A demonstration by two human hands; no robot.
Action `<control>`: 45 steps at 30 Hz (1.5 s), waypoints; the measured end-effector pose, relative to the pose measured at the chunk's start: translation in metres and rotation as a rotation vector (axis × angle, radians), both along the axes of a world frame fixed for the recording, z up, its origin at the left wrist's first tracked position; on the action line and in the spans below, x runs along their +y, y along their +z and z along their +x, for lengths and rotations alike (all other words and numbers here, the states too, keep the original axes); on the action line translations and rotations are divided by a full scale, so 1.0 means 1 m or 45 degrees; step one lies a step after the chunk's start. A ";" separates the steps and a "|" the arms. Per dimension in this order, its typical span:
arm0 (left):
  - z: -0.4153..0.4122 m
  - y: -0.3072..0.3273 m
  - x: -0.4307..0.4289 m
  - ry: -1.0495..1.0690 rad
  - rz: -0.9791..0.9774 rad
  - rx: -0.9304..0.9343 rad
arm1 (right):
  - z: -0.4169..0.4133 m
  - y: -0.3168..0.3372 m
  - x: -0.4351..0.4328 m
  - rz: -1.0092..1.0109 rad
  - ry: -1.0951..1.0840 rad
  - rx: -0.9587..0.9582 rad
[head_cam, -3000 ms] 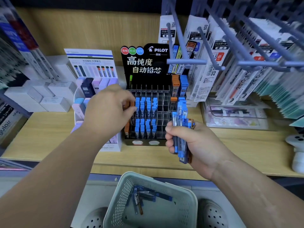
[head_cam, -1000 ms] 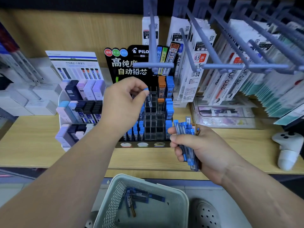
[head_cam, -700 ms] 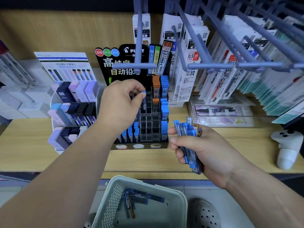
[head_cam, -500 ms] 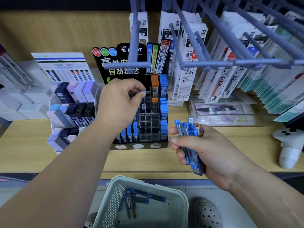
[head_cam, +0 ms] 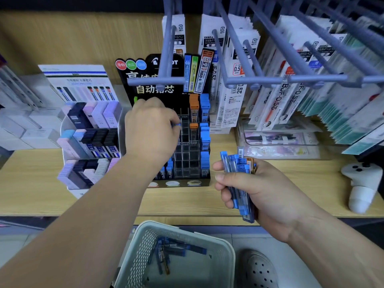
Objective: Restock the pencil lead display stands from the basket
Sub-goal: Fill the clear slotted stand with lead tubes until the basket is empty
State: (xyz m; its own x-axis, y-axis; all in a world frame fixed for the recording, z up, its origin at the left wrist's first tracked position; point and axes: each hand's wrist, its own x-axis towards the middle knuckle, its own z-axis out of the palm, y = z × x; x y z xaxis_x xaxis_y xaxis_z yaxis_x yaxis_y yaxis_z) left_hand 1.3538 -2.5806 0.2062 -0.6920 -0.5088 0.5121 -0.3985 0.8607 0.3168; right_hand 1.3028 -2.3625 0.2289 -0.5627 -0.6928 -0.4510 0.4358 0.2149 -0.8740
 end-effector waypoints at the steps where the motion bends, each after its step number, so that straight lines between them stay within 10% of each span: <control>1: 0.000 0.000 0.001 0.010 0.004 -0.009 | 0.001 0.000 -0.001 -0.001 0.000 -0.002; 11: 0.004 0.005 -0.002 -0.045 0.117 0.012 | 0.001 0.000 -0.003 0.004 0.009 0.000; 18: 0.021 0.033 0.036 -0.513 1.360 0.027 | 0.008 0.003 -0.012 -0.099 0.027 -0.039; 24: 0.032 0.024 0.038 -0.728 1.772 0.056 | 0.015 0.009 -0.020 -0.304 0.018 -0.103; 38: 0.046 0.027 0.014 -0.570 1.817 0.484 | 0.023 0.008 -0.027 -0.108 -0.004 -0.149; 45: 0.054 0.026 -0.015 -0.187 1.308 0.707 | 0.018 0.004 -0.027 -0.034 -0.056 -0.121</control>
State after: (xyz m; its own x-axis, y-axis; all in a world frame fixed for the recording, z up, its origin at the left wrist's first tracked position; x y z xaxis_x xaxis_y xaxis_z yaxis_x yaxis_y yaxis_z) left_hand 1.4079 -2.5960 0.2326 -0.5895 -0.7922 0.1577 0.0940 0.1266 0.9875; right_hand 1.3209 -2.3897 0.2330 -0.5487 -0.6808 -0.4852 0.5253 0.1707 -0.8336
